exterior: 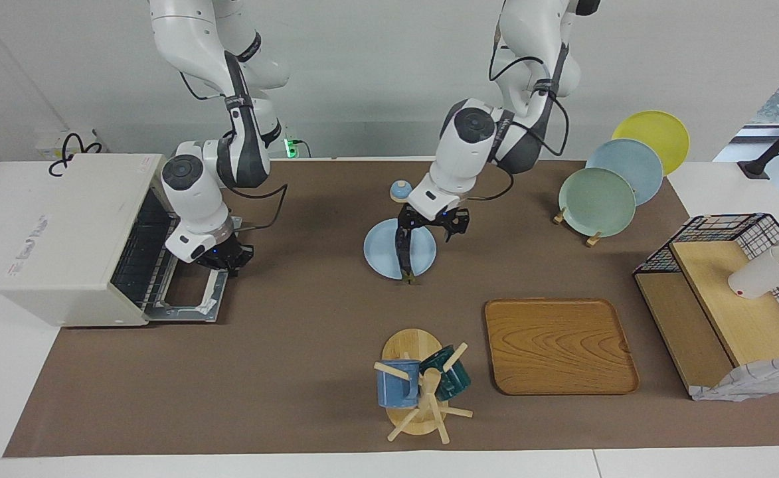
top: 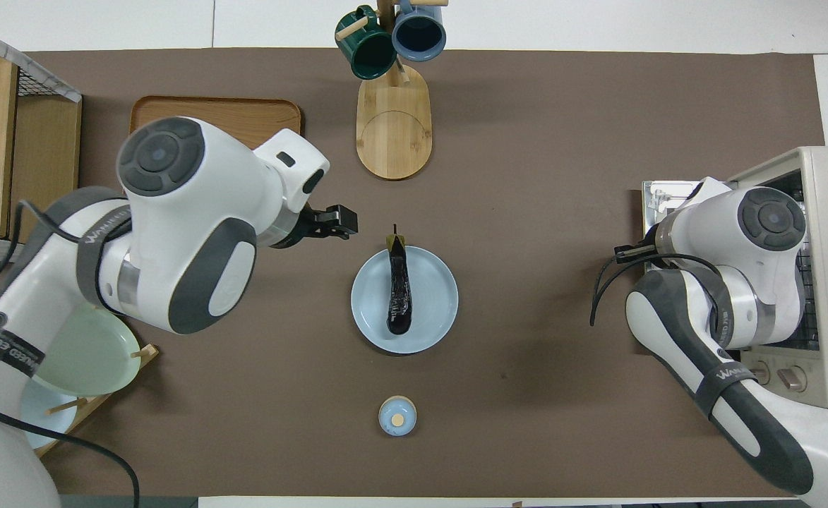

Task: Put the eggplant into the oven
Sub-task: 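Withdraw the left gripper while the right gripper reaches toward the eggplant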

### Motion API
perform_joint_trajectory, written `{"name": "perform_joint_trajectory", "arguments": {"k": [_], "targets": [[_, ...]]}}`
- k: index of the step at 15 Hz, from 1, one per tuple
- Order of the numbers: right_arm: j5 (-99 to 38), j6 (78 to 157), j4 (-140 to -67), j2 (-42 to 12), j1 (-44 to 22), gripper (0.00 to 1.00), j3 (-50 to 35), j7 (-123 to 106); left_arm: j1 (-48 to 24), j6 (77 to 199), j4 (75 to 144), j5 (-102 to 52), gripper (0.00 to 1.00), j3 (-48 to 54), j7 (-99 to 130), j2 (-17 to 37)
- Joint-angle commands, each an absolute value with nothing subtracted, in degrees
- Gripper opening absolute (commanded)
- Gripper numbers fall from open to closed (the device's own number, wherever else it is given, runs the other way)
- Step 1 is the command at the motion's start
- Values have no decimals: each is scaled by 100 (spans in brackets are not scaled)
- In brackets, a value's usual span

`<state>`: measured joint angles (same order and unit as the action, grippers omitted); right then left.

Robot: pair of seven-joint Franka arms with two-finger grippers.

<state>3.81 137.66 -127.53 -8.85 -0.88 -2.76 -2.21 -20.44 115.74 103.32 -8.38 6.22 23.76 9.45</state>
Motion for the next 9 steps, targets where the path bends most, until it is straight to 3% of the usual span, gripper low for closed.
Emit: {"name": "perform_joint_trajectory", "arguments": {"k": [1,3,5,9], "targets": [[325,13502,-12499,-879,-622,0,-229,140,-1601,11391,10248,-949,100,642,1979,835],[316,12801,-11896,-888,-1104,0,-246,988,-1302,11295,10205,-906,100,642,1742,791],[316,11799,-11026,-1027,-1728,20,-246,1745,-1065,11049,10064,-862,100,624,1417,782],[299,11848,-10487,-1212,-3012,18,-255,3109,-467,10679,9896,-668,100,624,898,572]]}}
